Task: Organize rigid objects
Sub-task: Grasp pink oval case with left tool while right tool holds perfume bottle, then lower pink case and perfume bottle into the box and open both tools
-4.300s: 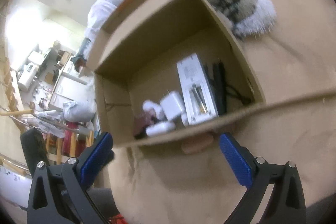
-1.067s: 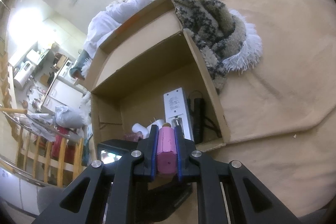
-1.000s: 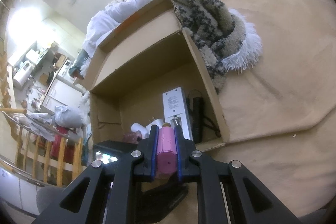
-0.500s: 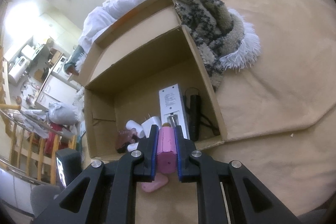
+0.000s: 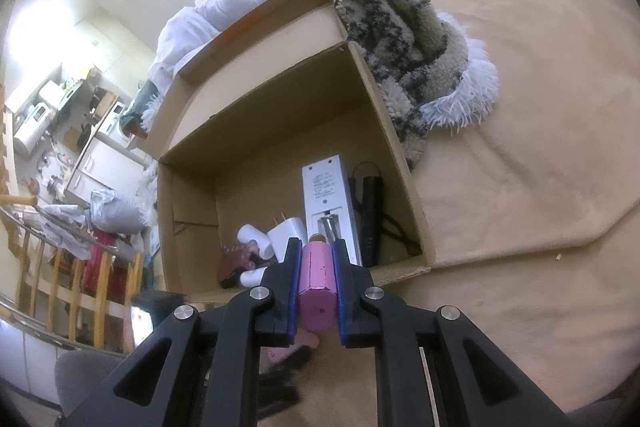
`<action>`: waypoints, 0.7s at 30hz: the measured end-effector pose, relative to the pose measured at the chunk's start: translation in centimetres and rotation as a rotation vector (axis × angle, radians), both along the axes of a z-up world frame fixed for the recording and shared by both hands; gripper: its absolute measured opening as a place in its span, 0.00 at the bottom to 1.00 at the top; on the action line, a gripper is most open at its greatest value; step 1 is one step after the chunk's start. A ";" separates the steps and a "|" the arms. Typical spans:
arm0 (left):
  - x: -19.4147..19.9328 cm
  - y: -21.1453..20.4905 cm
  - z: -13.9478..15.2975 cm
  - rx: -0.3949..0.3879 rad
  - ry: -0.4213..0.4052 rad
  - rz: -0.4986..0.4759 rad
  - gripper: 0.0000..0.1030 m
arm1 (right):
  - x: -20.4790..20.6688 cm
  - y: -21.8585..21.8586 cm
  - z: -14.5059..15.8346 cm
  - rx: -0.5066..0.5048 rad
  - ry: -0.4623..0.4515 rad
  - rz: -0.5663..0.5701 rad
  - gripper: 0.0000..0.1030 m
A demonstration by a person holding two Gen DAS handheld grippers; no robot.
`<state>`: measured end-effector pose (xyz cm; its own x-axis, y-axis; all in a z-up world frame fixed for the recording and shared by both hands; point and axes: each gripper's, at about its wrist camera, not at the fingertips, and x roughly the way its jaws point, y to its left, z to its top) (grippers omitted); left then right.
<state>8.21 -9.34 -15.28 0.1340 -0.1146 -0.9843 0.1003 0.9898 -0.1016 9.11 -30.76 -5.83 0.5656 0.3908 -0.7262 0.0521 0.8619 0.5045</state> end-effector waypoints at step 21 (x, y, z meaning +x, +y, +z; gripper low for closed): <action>-0.3 2.7 5.9 0.053 -0.172 -0.055 0.17 | 0.0 0.3 -0.2 -0.026 0.004 0.012 0.15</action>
